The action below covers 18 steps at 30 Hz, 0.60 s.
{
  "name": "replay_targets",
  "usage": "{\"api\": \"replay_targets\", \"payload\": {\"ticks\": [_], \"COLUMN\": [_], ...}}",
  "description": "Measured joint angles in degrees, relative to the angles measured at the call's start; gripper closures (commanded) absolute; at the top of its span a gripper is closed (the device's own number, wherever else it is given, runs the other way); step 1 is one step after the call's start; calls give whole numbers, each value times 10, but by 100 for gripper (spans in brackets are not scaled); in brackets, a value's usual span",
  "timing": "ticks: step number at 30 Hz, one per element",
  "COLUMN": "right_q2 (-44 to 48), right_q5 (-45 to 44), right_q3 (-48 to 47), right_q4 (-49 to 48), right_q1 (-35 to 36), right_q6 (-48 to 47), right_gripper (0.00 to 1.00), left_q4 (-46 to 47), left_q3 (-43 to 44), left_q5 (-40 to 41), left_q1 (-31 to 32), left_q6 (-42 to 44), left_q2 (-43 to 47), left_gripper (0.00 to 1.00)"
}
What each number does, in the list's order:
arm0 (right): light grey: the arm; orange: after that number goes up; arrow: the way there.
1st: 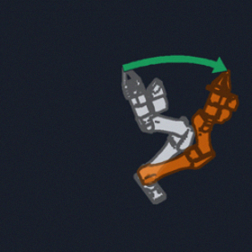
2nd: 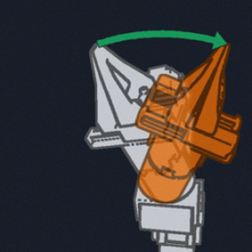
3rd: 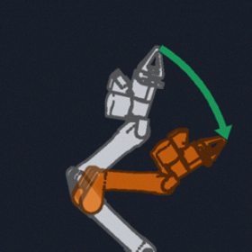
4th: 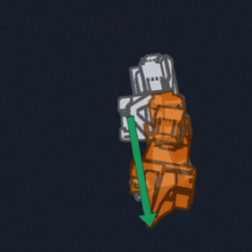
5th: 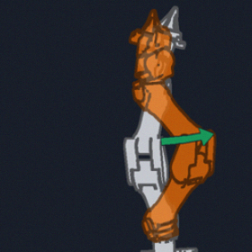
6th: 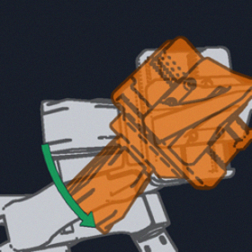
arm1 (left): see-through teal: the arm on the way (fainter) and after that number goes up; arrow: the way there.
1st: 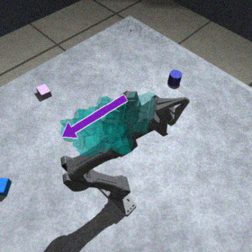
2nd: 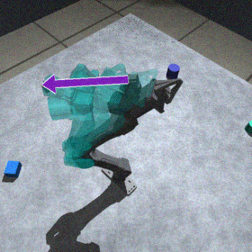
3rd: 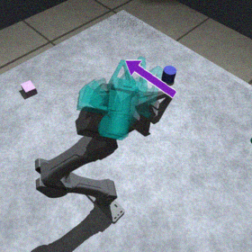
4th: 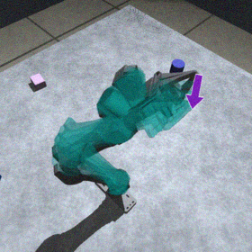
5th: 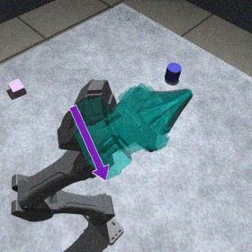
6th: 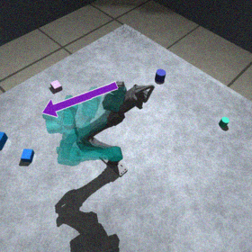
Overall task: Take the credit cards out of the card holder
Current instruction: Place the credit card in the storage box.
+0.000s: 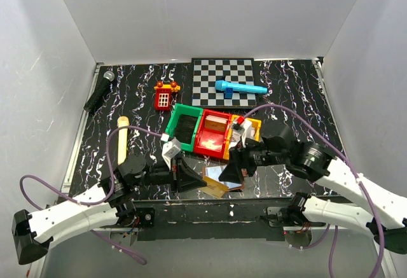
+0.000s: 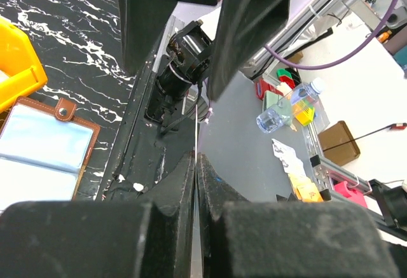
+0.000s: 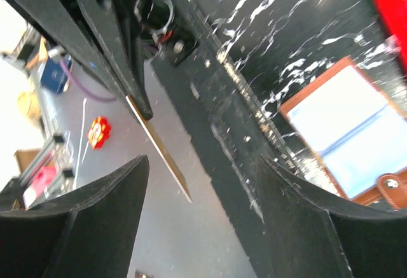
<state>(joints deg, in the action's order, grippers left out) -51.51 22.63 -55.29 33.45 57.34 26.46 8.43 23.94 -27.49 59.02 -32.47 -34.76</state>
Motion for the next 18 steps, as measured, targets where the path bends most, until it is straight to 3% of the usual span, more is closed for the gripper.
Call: {"api": "replay_targets", "payload": {"ticks": [3, 6, 8, 18], "right_q2": [34, 51, 60, 42], "right_q5": [-49, -50, -42, 28], "right_q3": [-3, -6, 0, 25], "right_q4": [-2, -14, -38, -87], "right_q1": [-5, -14, -17, -17], "right_q6": [5, 5, 9, 29], "right_gripper": [20, 26, 33, 49], "left_q4": [3, 8, 18, 40], "left_q3": [-14, -21, -26, -31], "left_q5": [11, 16, 16, -2], "left_q1": [-1, -3, -5, -26], "left_q6": [-10, -19, -27, -62], "left_q2": [25, 39, 40, 24], "left_gripper": [100, 100, 100, 100]}}
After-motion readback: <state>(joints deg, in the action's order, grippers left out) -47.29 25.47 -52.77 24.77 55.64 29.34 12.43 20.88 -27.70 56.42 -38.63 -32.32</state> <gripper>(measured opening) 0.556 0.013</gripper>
